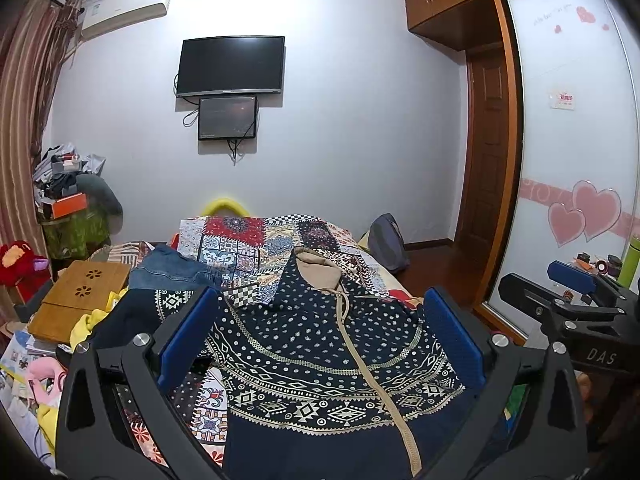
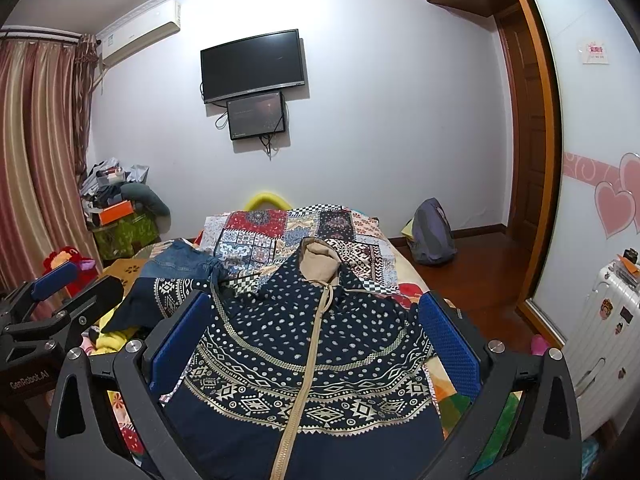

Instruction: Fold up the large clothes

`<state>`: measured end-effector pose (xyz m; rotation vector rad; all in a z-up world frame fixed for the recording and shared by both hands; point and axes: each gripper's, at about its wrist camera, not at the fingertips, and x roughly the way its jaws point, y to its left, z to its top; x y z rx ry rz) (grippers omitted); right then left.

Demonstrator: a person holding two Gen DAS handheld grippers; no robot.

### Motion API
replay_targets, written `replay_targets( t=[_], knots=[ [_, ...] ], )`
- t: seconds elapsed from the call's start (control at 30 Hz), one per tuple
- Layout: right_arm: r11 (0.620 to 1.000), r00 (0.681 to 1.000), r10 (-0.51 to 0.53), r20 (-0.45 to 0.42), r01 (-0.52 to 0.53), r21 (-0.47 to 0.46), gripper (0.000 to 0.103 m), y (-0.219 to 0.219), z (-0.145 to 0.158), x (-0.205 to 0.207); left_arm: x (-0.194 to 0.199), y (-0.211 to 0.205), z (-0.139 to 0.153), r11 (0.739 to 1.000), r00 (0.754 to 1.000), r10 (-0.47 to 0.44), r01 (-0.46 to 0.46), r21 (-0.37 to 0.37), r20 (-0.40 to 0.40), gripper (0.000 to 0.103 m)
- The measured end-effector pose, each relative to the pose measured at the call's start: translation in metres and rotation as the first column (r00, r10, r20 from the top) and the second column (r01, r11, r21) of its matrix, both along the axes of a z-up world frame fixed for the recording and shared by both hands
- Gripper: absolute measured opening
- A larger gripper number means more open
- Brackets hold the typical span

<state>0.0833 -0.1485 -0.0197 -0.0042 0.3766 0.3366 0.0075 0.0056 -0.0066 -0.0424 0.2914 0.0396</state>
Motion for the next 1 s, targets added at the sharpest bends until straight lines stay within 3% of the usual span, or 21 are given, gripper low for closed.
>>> replay_targets(
  t=[0.67, 1.0],
  knots=[
    [1.0, 0.999, 0.008, -0.045, -0.008, -0.008, 0.103, 0.005, -0.008, 0.011, 0.012, 0.014, -0.011, 1.0, 0.999, 0.025, -0.026, -0.017, -0.03, 0.103],
    [0.999, 0.996, 0.011, -0.083, -0.014, -0.041, 0.103, 0.021, -0.015, 0.046, 0.04, 0.057, -0.022, 0.994, 0.993, 0.091, -0.095, -0.053, -0.079, 0.103]
  ],
)
